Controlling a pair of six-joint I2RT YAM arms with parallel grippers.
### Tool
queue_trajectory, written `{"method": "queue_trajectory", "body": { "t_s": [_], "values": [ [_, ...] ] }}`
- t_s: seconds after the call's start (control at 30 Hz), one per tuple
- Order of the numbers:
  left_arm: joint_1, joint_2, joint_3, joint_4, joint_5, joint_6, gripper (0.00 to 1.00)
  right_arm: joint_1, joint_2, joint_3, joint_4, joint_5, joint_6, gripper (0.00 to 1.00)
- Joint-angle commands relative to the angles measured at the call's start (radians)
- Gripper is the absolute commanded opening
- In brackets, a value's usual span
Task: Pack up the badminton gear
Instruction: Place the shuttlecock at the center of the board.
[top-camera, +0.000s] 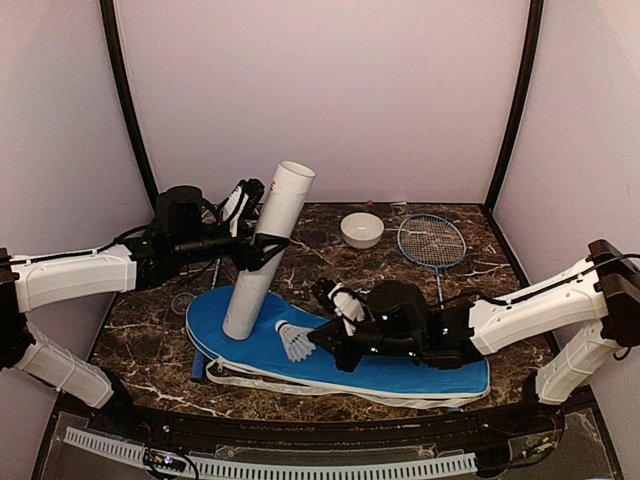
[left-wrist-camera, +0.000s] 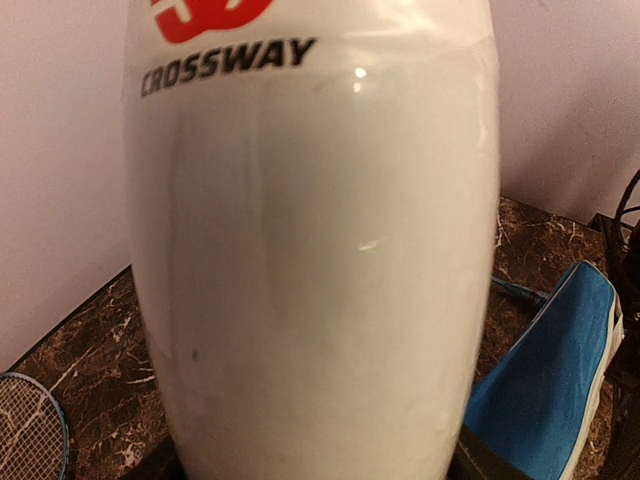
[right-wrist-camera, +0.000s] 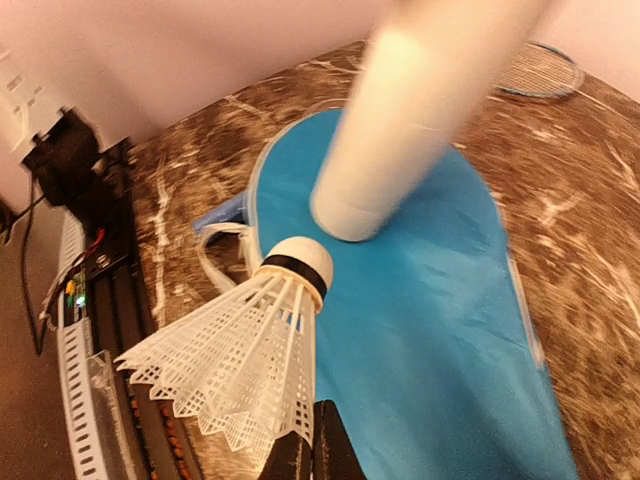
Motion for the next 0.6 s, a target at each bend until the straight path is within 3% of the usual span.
{"method": "queue_trajectory", "body": {
  "t_s": [0.0, 0.27, 0.47, 0.57],
  "values": [
    [0.006, -0.033, -0.007, 0.027, 0.0, 0.006, 0.68, -0.101, -0.134, -0.103, 0.009, 0.126, 0.082, 0.0],
    [0.005, -0.038, -0.009, 0.025, 0.003, 0.009, 0.68, -0.41, -0.219, -0.136, -0.183, 0.097, 0.045, 0.0],
    [0.006, -0.038, -0.009, 0.025, 0.005, 0.011, 0.68, -0.617, -0.244, -0.209, -0.171, -0.122, 0.047, 0.0],
    [0.006, -0.037, -0.007, 0.025, 0.006, 0.01, 0.68, -0.663, -0.231, -0.22, -0.184, -0.15, 0.047, 0.0]
  ]
}}
